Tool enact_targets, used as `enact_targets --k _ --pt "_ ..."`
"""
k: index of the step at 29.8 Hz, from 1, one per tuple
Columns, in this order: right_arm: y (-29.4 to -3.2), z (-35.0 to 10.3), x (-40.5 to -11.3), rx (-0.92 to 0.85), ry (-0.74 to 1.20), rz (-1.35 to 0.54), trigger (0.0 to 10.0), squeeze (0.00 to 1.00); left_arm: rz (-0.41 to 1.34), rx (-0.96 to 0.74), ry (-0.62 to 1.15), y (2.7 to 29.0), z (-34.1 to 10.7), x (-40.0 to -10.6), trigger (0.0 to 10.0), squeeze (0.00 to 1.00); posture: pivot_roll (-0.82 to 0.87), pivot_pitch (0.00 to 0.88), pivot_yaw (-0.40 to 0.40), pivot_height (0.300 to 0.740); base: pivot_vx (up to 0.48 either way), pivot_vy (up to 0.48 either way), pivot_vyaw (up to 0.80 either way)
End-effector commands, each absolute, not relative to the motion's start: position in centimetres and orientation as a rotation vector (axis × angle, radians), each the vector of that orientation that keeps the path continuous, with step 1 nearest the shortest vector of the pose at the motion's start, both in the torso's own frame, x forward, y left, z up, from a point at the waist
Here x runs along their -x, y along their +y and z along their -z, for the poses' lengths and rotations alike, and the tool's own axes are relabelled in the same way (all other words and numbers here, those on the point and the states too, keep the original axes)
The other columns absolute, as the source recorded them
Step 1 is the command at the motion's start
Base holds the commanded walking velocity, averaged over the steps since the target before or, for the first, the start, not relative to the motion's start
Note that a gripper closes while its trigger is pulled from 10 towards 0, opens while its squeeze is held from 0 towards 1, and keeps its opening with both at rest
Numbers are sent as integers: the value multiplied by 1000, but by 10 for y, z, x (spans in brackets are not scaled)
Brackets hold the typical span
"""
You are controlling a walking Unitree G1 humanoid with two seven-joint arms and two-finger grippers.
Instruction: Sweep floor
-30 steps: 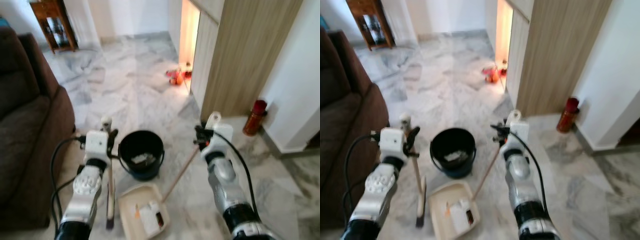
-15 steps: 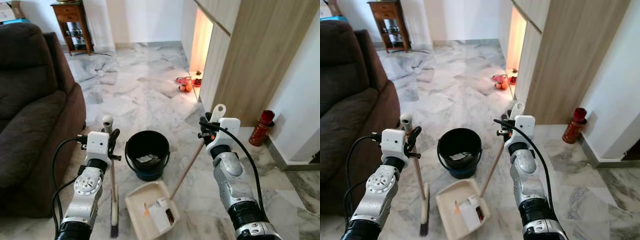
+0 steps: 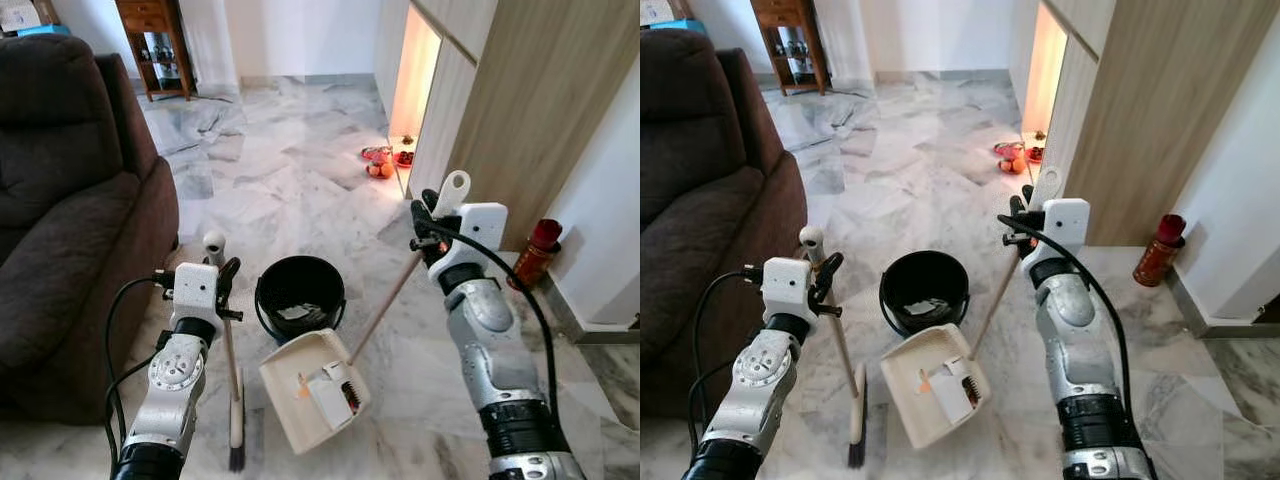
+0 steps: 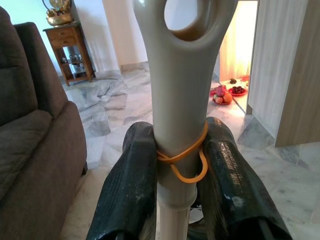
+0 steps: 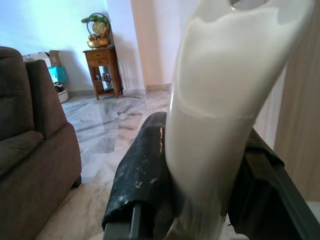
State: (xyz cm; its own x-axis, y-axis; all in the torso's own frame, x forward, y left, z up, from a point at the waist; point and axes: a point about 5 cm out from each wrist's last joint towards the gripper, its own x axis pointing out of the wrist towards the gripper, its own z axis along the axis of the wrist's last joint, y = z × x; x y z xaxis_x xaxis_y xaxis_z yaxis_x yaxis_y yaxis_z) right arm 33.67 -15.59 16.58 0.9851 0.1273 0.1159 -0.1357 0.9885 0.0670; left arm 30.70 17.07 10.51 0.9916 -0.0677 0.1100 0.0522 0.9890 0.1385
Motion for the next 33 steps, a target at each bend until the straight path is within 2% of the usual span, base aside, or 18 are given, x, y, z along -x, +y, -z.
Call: enact_targets --k 1,11,20,33 --pt "-160 -186 -333 -128 -174 -115 10000 0 67 -135 -148 169 -112 -310 10000 0 103 0 22 740 0 0 0" --pt "-152 -236 -330 -183 -380 -85 10000 0 64 -137 -161 170 -113 -309 10000 0 110 0 23 740 0 0 0" --pt "-147 -257 -326 -201 -475 -63 10000 0 52 -137 -164 171 -114 -309 10000 0 112 0 24 740 0 0 0" --pt "-134 -258 -326 -202 -470 -103 10000 0 27 -149 -170 174 -115 -309 10000 0 115 0 21 740 328 0 77"
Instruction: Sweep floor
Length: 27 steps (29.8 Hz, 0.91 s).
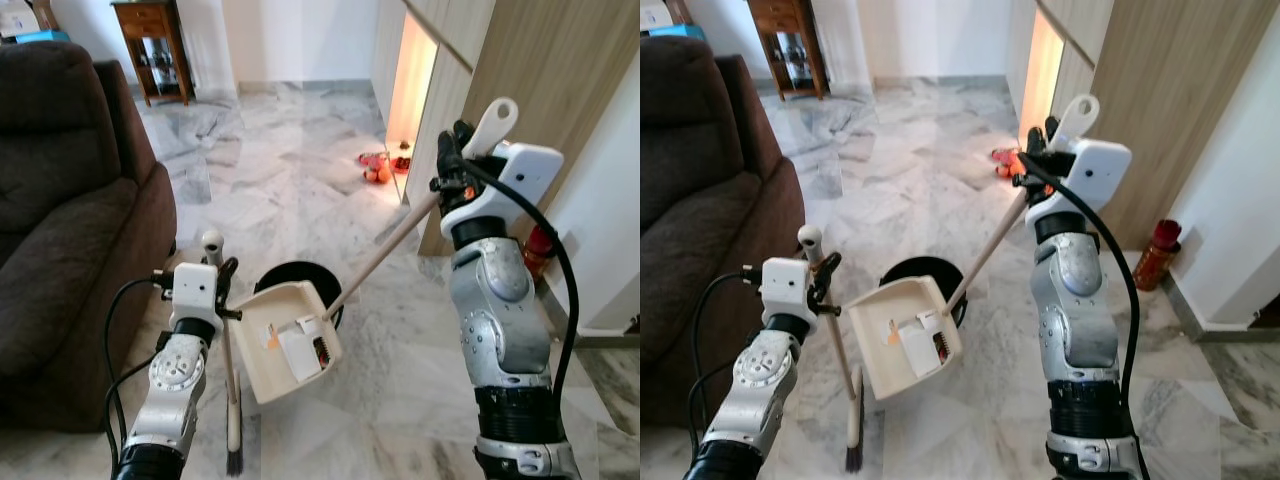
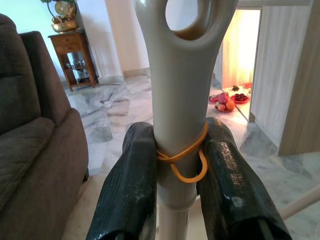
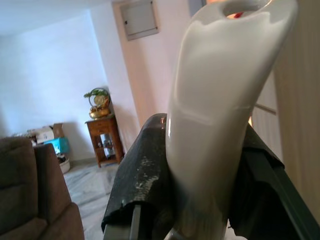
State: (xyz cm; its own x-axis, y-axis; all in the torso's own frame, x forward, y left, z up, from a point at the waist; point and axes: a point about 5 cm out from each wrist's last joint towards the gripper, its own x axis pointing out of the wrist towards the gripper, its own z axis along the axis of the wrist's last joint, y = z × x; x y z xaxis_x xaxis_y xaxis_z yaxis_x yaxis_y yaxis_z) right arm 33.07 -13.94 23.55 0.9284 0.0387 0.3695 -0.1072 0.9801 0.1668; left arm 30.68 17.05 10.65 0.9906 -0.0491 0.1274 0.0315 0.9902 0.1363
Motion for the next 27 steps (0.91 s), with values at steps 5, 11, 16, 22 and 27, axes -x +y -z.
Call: enact_targets --k 5,11,16,22,27 --pt "-133 -257 -326 -218 -458 -117 10000 0 25 -149 -167 173 -114 -309 10000 0 114 0 20 740 358 0 106" --pt "-130 -257 -326 -214 -455 -134 10000 0 22 -150 -169 174 -115 -310 10000 0 119 0 19 740 358 0 0" --pt "-127 -258 -326 -211 -461 -148 10000 0 18 -151 -172 175 -115 -310 10000 0 122 0 18 740 355 0 0" --pt "-124 -261 -325 -207 -474 -171 10000 0 14 -152 -173 175 -115 -310 10000 0 120 0 17 740 354 0 572" --pt "-125 -261 -324 -211 -474 -176 10000 0 12 -151 -174 175 -115 -310 10000 0 120 0 16 740 354 0 788"
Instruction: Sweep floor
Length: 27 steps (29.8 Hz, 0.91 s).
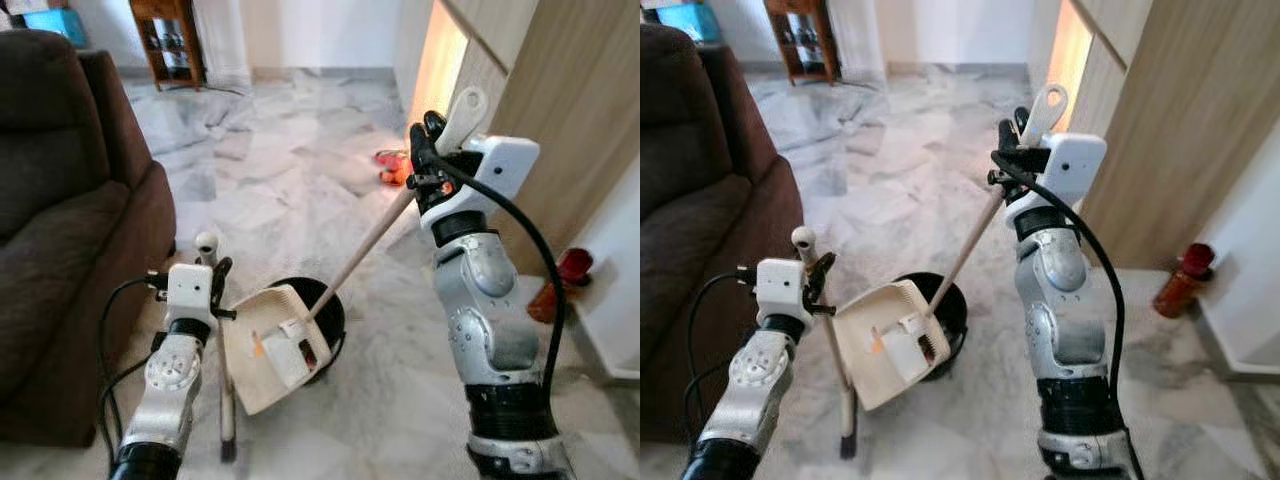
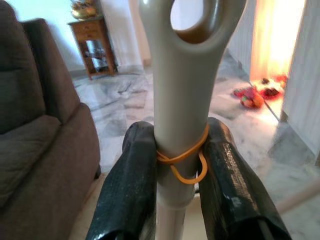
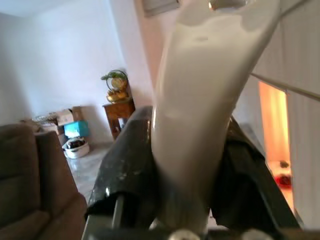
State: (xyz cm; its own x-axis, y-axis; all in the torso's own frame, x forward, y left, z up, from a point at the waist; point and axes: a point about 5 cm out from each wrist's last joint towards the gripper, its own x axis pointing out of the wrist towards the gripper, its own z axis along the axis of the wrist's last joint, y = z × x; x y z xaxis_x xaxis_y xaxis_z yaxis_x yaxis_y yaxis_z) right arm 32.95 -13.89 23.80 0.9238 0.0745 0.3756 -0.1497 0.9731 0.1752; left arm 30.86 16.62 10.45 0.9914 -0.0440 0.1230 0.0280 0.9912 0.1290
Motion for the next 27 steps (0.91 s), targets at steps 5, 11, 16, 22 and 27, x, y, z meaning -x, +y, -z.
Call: enact_targets --k 5,11,16,22,27 --pt "-124 -261 -324 -221 -472 -181 10000 0 8 -151 -174 176 -115 -311 10000 0 123 0 15 740 355 0 0" --pt "-123 -262 -325 -221 -470 -192 10000 0 5 -151 -174 177 -115 -311 10000 0 123 0 14 740 356 0 0" --pt "-123 -262 -324 -223 -471 -189 10000 0 5 -151 -176 177 -115 -311 10000 0 123 0 14 740 354 0 0" --pt "-128 -264 -326 -230 -479 -149 10000 0 3 -152 -176 177 -116 -311 10000 0 123 0 14 740 358 0 0" --pt "-133 -264 -327 -170 -493 -93 10000 0 3 -152 -176 177 -116 -311 10000 0 124 0 15 740 355 0 0"
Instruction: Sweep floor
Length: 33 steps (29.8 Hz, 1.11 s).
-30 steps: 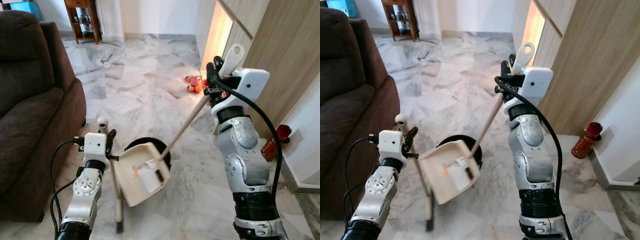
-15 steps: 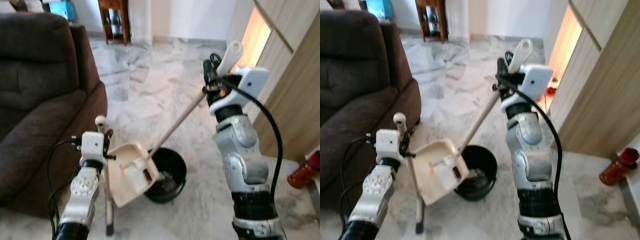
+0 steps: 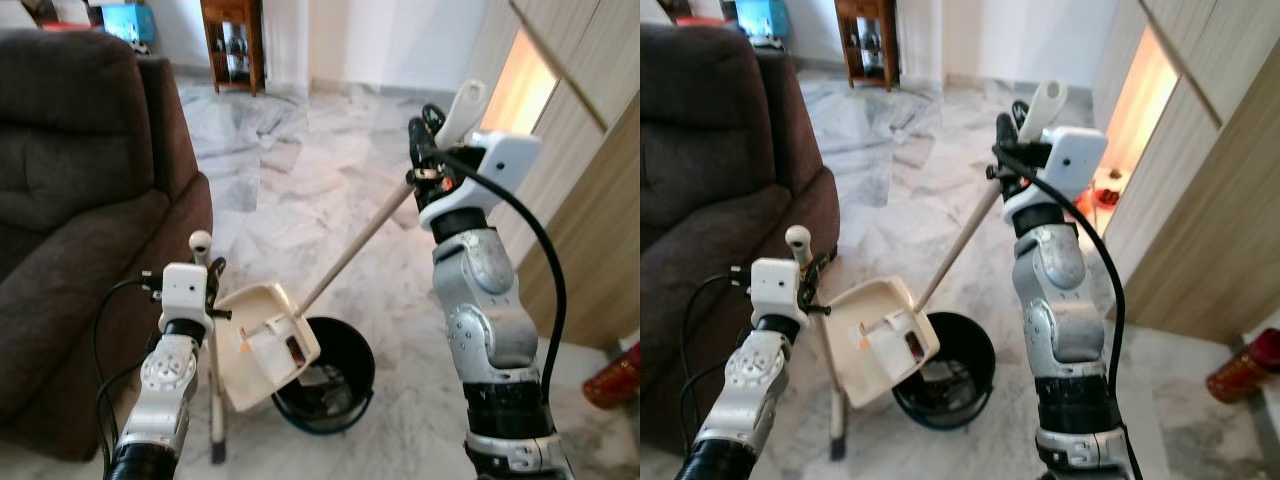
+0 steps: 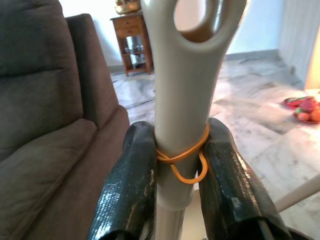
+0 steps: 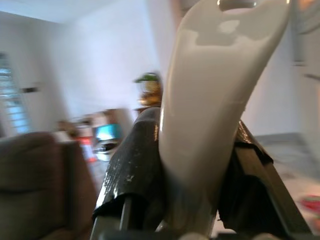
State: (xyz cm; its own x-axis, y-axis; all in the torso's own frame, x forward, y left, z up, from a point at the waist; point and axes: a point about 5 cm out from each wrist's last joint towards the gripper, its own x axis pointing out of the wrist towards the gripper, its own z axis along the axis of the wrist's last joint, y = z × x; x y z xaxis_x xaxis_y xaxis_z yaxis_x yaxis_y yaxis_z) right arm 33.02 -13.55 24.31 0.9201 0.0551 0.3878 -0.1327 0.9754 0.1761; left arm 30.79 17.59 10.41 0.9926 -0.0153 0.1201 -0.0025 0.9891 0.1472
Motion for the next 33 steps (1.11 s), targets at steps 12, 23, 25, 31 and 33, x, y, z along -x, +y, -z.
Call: enact_targets --k 12,23,25,31,33 --pt "-136 -260 -328 -75 -499 -58 10000 0 9 -148 -184 177 -116 -310 10000 0 124 0 16 740 233 0 0" --pt "-136 -257 -327 -38 -500 -52 10000 0 20 -146 -179 175 -115 -309 10000 0 123 0 15 740 0 0 0" --pt "-134 -257 -326 -12 -510 -65 10000 0 21 -145 -178 175 -115 -309 10000 0 123 0 14 740 0 0 0" --pt "-129 -257 -323 54 -538 -107 10000 0 20 -145 -178 175 -114 -309 10000 0 121 0 15 740 0 0 0" --pt "-126 -257 -321 101 -551 -129 10000 0 20 -145 -179 175 -114 -309 10000 0 121 0 15 740 0 0 0"
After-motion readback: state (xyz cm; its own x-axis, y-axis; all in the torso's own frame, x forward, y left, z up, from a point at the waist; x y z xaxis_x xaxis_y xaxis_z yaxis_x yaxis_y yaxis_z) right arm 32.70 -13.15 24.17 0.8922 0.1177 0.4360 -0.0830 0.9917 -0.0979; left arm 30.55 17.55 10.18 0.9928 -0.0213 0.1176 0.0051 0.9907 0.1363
